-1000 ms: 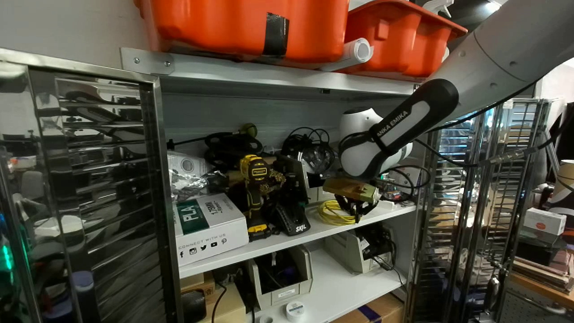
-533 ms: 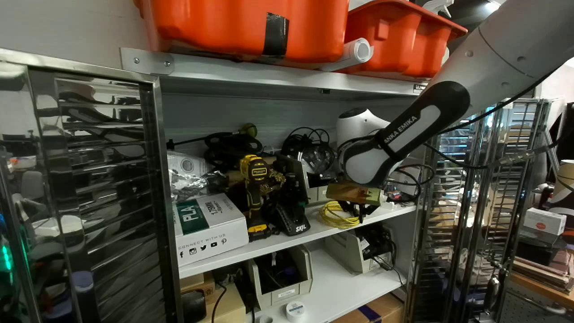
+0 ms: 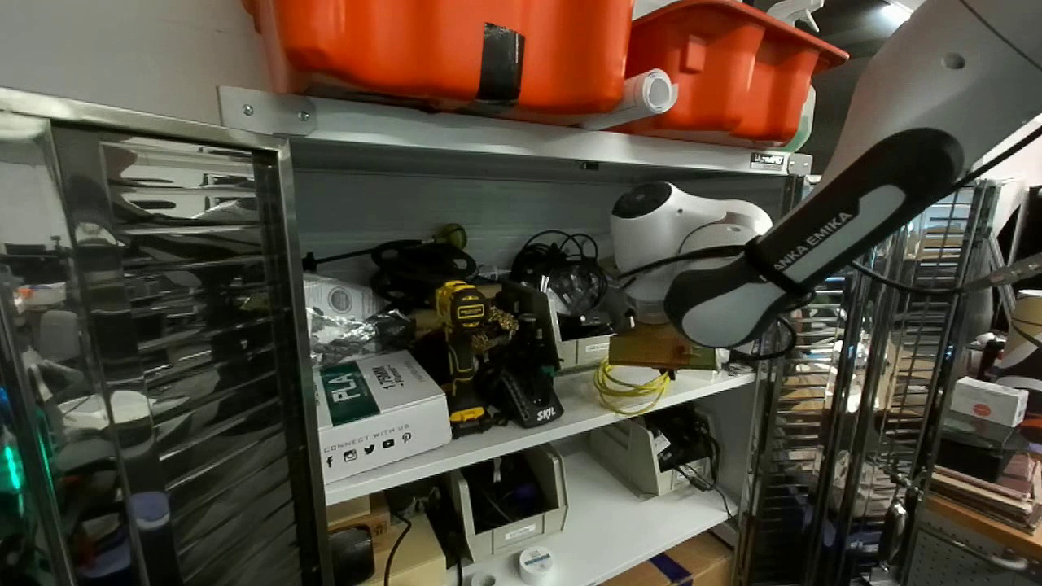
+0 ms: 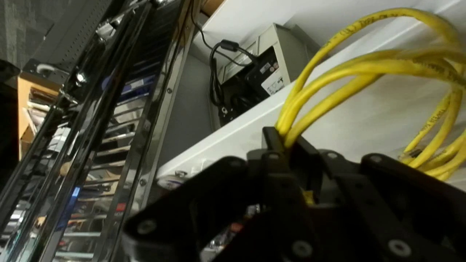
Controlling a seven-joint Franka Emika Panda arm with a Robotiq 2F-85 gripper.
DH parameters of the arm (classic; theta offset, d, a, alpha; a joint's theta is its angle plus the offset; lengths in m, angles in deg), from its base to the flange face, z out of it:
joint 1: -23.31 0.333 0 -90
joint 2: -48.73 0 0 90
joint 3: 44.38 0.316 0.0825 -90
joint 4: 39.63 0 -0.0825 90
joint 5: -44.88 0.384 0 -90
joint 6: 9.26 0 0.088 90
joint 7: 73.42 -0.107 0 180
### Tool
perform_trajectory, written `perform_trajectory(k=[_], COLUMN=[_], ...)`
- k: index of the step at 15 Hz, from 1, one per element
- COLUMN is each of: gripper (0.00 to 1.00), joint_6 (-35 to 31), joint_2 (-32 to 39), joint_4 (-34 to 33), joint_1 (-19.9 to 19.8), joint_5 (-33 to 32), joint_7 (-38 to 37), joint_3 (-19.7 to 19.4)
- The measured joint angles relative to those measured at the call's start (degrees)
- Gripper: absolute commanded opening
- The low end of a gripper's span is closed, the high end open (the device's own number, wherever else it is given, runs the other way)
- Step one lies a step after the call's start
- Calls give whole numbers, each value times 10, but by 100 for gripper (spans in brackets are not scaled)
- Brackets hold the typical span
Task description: Put the yellow cable in the storage box
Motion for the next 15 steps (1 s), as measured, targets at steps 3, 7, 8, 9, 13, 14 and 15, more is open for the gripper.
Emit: perform_trajectory(k=[3,7,8,9,13,14,15], gripper=[7,7,6,6,6,6,6], joint_6=[-13,-31,-38,-42,-49,-52,-59], joint_2=[-26,-51,-56,-61,-72,-73,-72], joint_4=[21,39,42,43,40,38,36], joint_1=[-2,-12,-16,-20,-34,-38,-43], joint_5=[-109,-248,-277,-307,-415,-442,-459], joint_7=[-73,-178,-205,-233,-344,-373,-398], joint_3=[9,32,38,43,59,60,61])
